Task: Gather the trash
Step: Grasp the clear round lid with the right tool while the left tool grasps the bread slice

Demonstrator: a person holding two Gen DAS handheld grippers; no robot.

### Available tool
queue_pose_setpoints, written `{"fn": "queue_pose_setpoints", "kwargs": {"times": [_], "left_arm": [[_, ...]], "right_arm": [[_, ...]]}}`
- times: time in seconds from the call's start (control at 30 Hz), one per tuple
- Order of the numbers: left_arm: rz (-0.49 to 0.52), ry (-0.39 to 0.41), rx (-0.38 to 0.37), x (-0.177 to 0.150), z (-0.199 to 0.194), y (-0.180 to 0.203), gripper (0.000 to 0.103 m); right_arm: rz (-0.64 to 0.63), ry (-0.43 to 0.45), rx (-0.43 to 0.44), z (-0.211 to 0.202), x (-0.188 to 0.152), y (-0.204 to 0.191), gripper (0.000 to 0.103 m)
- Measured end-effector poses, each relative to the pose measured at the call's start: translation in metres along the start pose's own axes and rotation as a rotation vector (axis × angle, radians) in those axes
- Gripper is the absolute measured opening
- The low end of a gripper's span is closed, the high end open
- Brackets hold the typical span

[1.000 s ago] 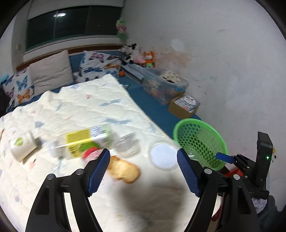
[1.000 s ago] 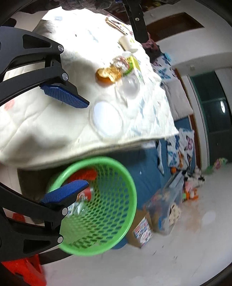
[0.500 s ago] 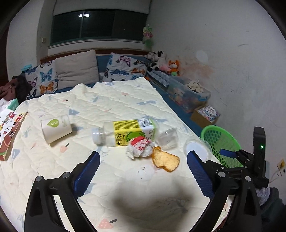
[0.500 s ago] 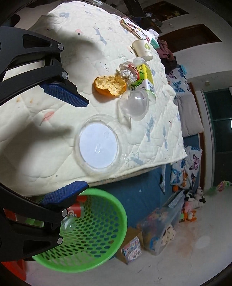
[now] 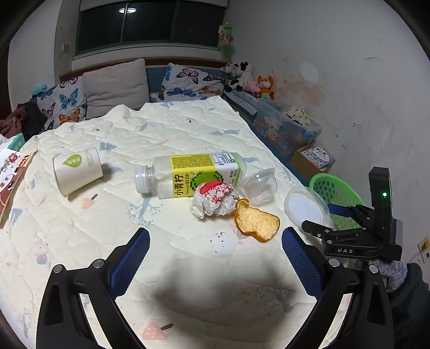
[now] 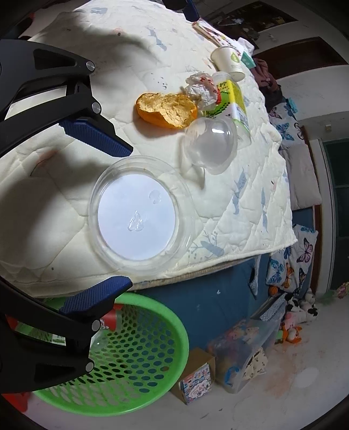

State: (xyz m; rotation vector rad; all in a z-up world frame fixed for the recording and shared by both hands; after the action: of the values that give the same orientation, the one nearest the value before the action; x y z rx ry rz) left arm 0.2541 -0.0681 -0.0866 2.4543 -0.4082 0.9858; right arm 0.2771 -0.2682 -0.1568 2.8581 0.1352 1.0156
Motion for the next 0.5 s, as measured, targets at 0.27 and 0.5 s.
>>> {"fn": "queue_pose_setpoints", "kwargs": {"times": [0.27, 0.5], "left_arm": [[-0.007, -0.032, -0.001, -0.008, 0.012, 0.002, 0.095], [-0.024, -0.039, 0.012, -0.005, 0.024, -0.003, 0.095]], "right_arm": [[-0.019, -0.013, -0.010, 0.013, 0.002, -0.004, 0.091], [-0.011, -0.021, -0.009, 0.018, 0.005, -0.004, 0.091]]}}
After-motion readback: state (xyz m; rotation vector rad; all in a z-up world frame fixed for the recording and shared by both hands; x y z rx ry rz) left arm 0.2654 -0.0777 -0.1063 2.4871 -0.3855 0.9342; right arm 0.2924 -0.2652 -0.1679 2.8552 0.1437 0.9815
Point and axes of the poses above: each gripper's, at about its wrist camera, not at the fingertips, and z roughly the way its jaws point, y to its right, x to its top, the point moved 7 cm from there along z, roughly the way its jaws point, and after that the axes turned 11 degrees about -x, right-handed, at the moved point
